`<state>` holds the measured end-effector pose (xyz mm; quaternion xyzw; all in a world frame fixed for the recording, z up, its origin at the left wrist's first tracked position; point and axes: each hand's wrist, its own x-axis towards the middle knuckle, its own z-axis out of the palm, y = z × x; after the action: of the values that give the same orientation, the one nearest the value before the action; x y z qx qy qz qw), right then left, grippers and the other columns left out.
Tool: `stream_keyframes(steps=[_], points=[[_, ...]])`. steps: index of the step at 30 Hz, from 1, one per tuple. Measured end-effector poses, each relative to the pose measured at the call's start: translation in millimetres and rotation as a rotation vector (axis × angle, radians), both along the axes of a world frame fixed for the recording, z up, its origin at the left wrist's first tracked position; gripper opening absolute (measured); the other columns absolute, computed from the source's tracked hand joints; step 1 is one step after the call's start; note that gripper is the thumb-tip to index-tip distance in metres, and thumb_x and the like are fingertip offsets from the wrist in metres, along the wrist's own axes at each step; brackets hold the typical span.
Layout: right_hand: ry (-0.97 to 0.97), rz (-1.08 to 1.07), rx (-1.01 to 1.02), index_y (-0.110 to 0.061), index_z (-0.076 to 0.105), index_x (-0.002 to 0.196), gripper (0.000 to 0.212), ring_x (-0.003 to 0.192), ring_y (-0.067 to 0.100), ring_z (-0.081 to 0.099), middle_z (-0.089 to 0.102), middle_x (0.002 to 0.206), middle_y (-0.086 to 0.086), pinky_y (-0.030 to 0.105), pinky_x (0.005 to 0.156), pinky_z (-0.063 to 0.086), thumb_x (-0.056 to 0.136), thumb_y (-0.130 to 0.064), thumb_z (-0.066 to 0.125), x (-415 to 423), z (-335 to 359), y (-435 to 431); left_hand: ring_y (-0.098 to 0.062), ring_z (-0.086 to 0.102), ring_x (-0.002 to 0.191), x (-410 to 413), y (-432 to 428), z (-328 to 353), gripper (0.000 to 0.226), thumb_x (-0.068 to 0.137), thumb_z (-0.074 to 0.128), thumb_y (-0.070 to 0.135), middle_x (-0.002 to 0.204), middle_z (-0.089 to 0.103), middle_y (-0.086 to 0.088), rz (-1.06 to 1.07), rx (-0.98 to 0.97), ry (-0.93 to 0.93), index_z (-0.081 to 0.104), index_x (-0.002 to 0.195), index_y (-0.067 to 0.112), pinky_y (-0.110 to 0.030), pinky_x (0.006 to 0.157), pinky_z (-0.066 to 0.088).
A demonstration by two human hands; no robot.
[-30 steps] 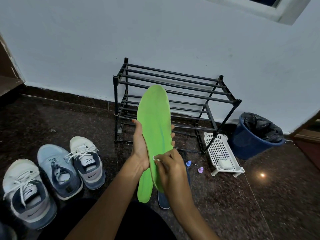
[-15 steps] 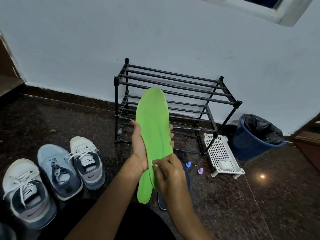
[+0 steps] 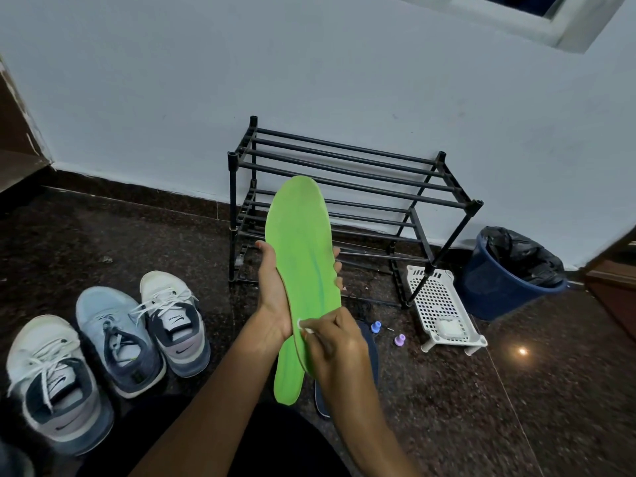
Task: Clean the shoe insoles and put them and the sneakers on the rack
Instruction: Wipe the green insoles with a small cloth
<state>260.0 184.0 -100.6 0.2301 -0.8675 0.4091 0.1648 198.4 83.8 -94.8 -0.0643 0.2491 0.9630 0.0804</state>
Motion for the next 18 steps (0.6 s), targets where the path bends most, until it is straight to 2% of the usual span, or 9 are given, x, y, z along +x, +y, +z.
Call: stream_keyframes(steps=[4,8,13,18], points=[[-0.047,-0.011,0.009,-0.004,0.071,0.085,0.019,0.075,0.018,0.053,0.045,0.079,-0.005,0.014,0.065,0.036,0.081,-0.014,0.054,-10.7,4.3,3.6,-0.027,0.058,0.071,-0.3,3.2,0.0,0.107,0.078,0.008,0.083,0.097,0.063,-0.019,-0.014,-0.003,0.0,0.053,0.125,-0.003,-0.033,0.064,0.052],[-0.052,-0.056,0.038,-0.003,0.069,0.091,0.015,0.08,0.018,0.051,0.043,0.081,-0.006,0.022,0.069,0.038,0.085,-0.009,0.056,-31.6,9.5,6.3,-0.028,0.064,0.079,-0.1,5.7,-0.2,0.097,0.084,0.008,0.077,0.103,0.068,-0.019,0.034,-0.068,-0.027,0.059,0.118,0.002,-0.038,0.075,0.055],[-0.061,-0.019,0.019,-0.003,0.07,0.088,0.022,0.077,0.018,0.053,0.045,0.079,-0.006,0.017,0.068,0.038,0.081,-0.014,0.053,-21.3,6.0,5.7,-0.027,0.061,0.078,1.5,3.3,2.2,0.1,0.083,0.008,0.078,0.104,0.065,-0.019,0.029,-0.04,-0.041,0.057,0.122,0.001,-0.035,0.067,0.054],[-0.047,0.042,0.033,-0.007,0.071,0.085,0.017,0.072,0.017,0.053,0.047,0.077,-0.006,0.012,0.063,0.036,0.08,-0.014,0.056,4.5,-0.4,11.9,-0.025,0.056,0.066,0.0,2.5,2.6,0.107,0.078,0.007,0.083,0.096,0.06,-0.017,-0.019,0.016,-0.002,0.053,0.124,-0.001,-0.03,0.06,0.049]])
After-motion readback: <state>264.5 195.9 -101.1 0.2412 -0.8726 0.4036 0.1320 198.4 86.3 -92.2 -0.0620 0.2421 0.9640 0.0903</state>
